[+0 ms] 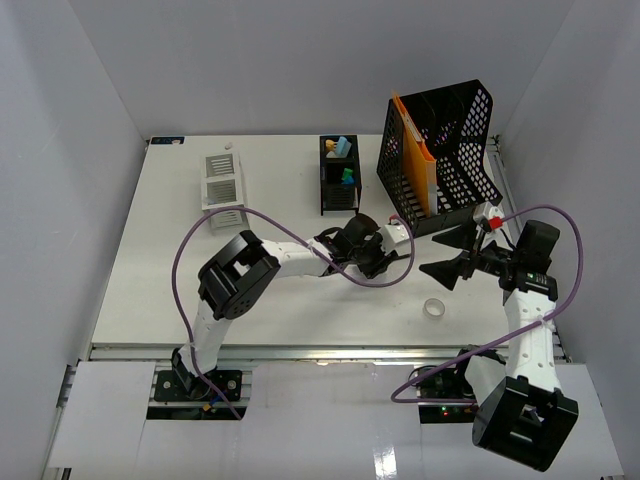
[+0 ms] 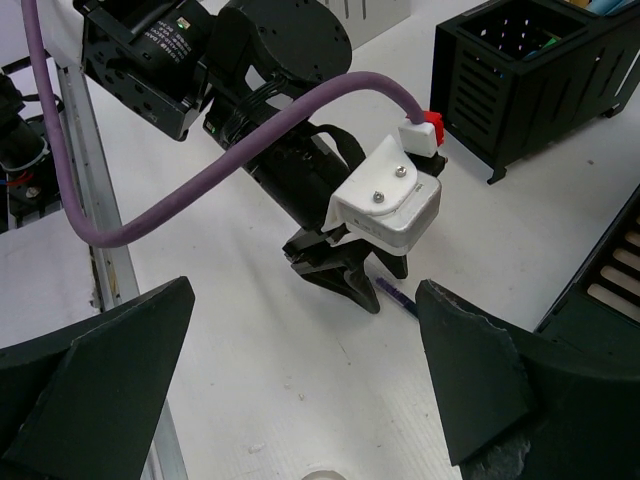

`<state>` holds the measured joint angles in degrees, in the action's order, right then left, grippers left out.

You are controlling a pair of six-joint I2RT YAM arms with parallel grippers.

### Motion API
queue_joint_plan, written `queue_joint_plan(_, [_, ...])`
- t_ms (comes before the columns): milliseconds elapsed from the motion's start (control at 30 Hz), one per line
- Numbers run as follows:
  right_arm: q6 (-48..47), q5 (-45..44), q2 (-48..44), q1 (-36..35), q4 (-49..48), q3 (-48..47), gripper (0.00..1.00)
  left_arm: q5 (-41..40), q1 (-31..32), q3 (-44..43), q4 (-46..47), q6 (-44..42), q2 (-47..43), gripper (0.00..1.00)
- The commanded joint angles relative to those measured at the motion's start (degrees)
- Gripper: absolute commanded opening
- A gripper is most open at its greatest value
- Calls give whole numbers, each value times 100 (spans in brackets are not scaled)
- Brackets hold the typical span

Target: Organize the desk

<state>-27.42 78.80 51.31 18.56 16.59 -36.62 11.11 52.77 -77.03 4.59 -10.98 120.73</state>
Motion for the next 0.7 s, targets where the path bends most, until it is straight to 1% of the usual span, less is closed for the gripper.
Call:
queue_joint_plan(0, [35, 259, -42, 52, -113, 41, 98, -345, 66, -144, -124, -122, -14, 47])
queue_joint_plan(67, [35, 263, -29, 69, -112, 45, 98, -359, 66, -94, -133, -59, -9, 38])
queue_joint_plan(133, [35, 269, -28, 88, -112, 50, 98, -352, 94, -46, -179, -10, -38, 24])
queue_joint_plan(167, [35, 275, -39, 94, -112, 50, 98, -340, 100, -5, -185, 19, -61, 19])
queue_joint_plan(233, [14, 324, -63, 96, -112, 70, 98, -306, 120, 108, -213, 69, -146, 12])
queue_joint_plan(367, [-73, 404, -111, 96, -96, 118, 98, -195, 128, 457, -253, 252, -420, 1])
queue_joint_plan(467, [-266, 491, -141, 96, -20, 140, 98, -5, 130, 749, -336, 498, -750, 0])
queue_joint_plan(600, [-2056, 344, -211, 22, 1340, -68, 98, 576, 130, 897, -917, 930, -1088, 0])
queue_joint_plan(667, [-3218, -27, -122, -135, 2381, -221, 98, 882, 134, 1043, -1113, 1157, -1353, 0])
